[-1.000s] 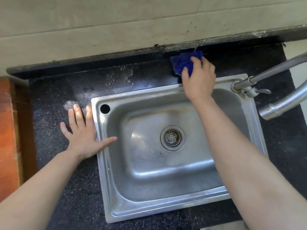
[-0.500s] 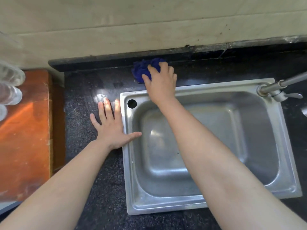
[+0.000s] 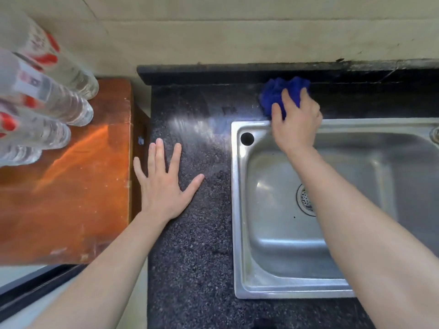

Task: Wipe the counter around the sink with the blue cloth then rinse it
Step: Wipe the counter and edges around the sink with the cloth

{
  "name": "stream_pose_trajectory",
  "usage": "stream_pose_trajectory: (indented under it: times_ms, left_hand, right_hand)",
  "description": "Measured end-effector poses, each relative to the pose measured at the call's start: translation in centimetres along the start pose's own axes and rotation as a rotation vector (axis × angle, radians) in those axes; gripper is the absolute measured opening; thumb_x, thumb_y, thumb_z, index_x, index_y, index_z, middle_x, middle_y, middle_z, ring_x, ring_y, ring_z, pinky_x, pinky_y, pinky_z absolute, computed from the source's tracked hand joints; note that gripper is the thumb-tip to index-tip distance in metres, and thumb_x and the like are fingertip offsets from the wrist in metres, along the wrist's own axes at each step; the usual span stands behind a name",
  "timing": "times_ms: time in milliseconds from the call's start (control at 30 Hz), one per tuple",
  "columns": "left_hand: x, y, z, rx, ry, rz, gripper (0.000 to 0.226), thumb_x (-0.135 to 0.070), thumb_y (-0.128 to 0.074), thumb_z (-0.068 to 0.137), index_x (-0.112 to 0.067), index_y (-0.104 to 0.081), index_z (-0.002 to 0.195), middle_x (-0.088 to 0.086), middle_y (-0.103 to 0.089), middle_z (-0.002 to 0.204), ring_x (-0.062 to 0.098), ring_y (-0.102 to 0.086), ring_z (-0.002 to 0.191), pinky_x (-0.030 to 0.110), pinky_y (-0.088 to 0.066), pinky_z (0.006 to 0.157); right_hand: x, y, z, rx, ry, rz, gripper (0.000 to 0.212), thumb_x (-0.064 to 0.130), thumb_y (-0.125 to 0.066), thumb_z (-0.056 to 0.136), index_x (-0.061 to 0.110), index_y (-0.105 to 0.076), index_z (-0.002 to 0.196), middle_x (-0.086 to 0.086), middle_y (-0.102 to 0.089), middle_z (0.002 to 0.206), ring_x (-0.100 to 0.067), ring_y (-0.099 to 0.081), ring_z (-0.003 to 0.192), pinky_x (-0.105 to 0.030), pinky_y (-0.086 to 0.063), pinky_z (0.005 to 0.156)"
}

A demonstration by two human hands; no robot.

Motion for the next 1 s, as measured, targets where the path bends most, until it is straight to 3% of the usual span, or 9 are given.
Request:
stream_pose_trajectory:
  times_ms: [100, 267, 333, 400, 533, 700, 800, 933, 1000]
  left_hand:
    - [0.3, -0.4, 0.1, -0.006, -0.008, -0.044, 0.091, -0.080, -0.022, 0.090, -0.024, -0.011, 0.161, 0.014, 0.003, 0.168, 0.028, 0.007, 0.155, 0.057, -0.007, 0.123]
    - [0.6, -0.6, 0.1, -0.019, 0.001, -0.069, 0.090, -0.079, -0.027, 0.090, -0.024, -0.011, 0.161, 0.013, 0.005, 0.168, 0.026, 0.010, 0.155, 0.053, -0.012, 0.124]
    - [0.7, -0.5, 0.2, -0.023, 0.002, -0.089, 0.090, -0.078, -0.029, 0.090, -0.024, -0.014, 0.160, 0.013, 0.003, 0.168, 0.027, 0.008, 0.155, 0.054, -0.014, 0.123]
    - [0.7, -0.5, 0.2, -0.016, 0.007, -0.087, 0.091, -0.079, -0.029, 0.090, -0.024, -0.014, 0.160, 0.013, 0.002, 0.168, 0.027, 0.008, 0.155, 0.054, -0.015, 0.122]
    - [0.7, -0.6, 0.3, 0.014, 0.010, -0.064, 0.092, -0.081, -0.025, 0.089, -0.026, -0.009, 0.161, 0.012, 0.006, 0.168, 0.026, 0.011, 0.155, 0.054, -0.015, 0.123]
    - [0.6, -0.5, 0.4, 0.015, 0.009, -0.064, 0.092, -0.081, -0.022, 0.089, -0.025, -0.009, 0.161, 0.013, 0.005, 0.168, 0.027, 0.010, 0.155, 0.054, -0.015, 0.123]
    - [0.5, -0.5, 0.3, 0.010, 0.002, -0.061, 0.092, -0.080, -0.022, 0.090, -0.023, -0.011, 0.161, 0.015, 0.003, 0.168, 0.029, 0.008, 0.155, 0.055, -0.018, 0.122]
    - [0.6, -0.4, 0.4, -0.001, 0.004, -0.046, 0.092, -0.080, -0.022, 0.090, -0.022, -0.014, 0.160, 0.016, 0.000, 0.167, 0.030, 0.004, 0.155, 0.055, -0.022, 0.120]
    - [0.5, -0.4, 0.4, -0.012, 0.000, -0.058, 0.092, -0.079, -0.022, 0.090, -0.021, -0.016, 0.160, 0.016, -0.001, 0.167, 0.030, 0.003, 0.155, 0.055, -0.024, 0.119]
  right_hand:
    - [7.8, -2.3, -1.6, 0.003, 0.222, 0.078, 0.042, 0.037, -0.061, 0.087, 0.016, -0.071, 0.123, -0.028, -0.059, 0.133, -0.046, -0.060, 0.111, -0.046, -0.047, 0.090]
    - [18.8, -5.7, -3.4, 0.180, 0.367, 0.129, 0.045, 0.038, -0.054, 0.095, 0.023, -0.061, 0.137, -0.015, -0.048, 0.149, -0.037, -0.045, 0.133, -0.042, -0.030, 0.108]
    - [19.3, -6.0, -3.1, 0.255, 0.442, 0.078, 0.047, 0.043, -0.050, 0.098, 0.029, -0.055, 0.143, -0.010, -0.043, 0.154, -0.032, -0.040, 0.138, -0.040, -0.027, 0.109]
    - [17.2, -5.3, -2.4, 0.276, 0.527, 0.077, 0.046, 0.046, -0.055, 0.095, 0.030, -0.061, 0.138, -0.011, -0.050, 0.150, -0.036, -0.048, 0.131, -0.042, -0.037, 0.105]
    - [5.9, -1.2, 0.7, 0.058, 0.329, 0.022, 0.043, 0.049, -0.061, 0.090, 0.026, -0.071, 0.124, -0.016, -0.065, 0.131, -0.041, -0.062, 0.110, -0.045, -0.051, 0.089]
    - [-1.5, 1.1, 3.0, 0.047, -0.005, -0.131, 0.048, 0.051, -0.052, 0.094, 0.025, -0.062, 0.133, -0.010, -0.057, 0.142, -0.040, -0.052, 0.122, -0.046, -0.042, 0.093]
    - [3.1, -0.1, 1.8, 0.000, -0.062, -0.081, 0.043, 0.045, -0.051, 0.090, 0.019, -0.067, 0.120, -0.011, -0.064, 0.128, -0.041, -0.054, 0.112, -0.044, -0.041, 0.084]
    - [15.4, -3.0, -1.1, 0.005, 0.210, 0.003, 0.028, 0.040, -0.062, 0.084, 0.020, -0.074, 0.099, -0.010, -0.070, 0.099, -0.038, -0.061, 0.091, -0.038, -0.041, 0.071]
    - [20.5, -4.3, -2.2, 0.065, 0.317, -0.045, 0.031, 0.039, -0.056, 0.092, 0.020, -0.070, 0.111, -0.009, -0.067, 0.110, -0.035, -0.058, 0.102, -0.039, -0.040, 0.079]
Point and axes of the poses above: each hand's wrist, its own z-axis towards the middle knuckle, its own y-axis out of the back of the hand, x = y × z, the point moved 7 cm from there along z, towards the middle knuckle
